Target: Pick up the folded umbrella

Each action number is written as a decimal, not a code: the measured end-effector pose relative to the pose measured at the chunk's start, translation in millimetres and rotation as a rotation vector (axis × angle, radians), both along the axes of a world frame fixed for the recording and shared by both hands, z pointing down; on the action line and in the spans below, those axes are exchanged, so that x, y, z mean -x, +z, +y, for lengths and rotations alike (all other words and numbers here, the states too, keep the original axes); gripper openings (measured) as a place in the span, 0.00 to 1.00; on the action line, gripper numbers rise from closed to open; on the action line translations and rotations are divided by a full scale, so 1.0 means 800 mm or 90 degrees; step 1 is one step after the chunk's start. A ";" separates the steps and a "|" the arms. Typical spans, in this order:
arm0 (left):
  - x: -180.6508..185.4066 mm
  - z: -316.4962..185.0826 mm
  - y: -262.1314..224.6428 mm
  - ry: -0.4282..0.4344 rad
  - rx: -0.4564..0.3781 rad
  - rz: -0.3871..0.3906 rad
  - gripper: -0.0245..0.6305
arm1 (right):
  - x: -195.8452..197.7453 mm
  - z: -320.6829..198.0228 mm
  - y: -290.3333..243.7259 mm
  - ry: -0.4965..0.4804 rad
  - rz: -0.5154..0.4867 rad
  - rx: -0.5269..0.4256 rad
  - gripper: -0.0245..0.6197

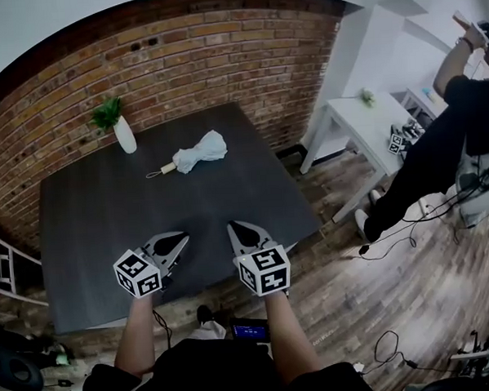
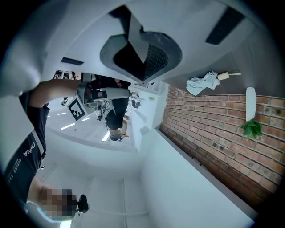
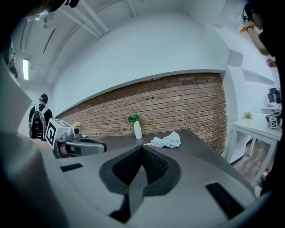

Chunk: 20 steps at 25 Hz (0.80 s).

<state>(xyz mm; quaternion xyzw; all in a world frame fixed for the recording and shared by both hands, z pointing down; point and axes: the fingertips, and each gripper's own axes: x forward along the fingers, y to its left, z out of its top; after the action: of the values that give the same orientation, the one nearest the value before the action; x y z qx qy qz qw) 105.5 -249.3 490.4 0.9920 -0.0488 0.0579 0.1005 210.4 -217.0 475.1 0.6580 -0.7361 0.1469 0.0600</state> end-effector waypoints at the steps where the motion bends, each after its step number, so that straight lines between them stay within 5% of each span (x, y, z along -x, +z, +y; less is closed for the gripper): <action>1: -0.001 -0.011 0.000 0.002 0.001 -0.001 0.04 | -0.001 -0.011 0.002 0.000 -0.003 0.003 0.05; 20: -0.023 -0.127 0.022 -0.024 0.046 0.016 0.04 | -0.013 -0.138 0.022 -0.044 -0.003 0.054 0.05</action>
<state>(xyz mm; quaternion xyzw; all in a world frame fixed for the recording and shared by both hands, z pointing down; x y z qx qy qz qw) 124.0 -351.1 507.6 0.9873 -0.0646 0.0456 0.1376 220.4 -327.6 492.8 0.6288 -0.7515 0.1775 0.0911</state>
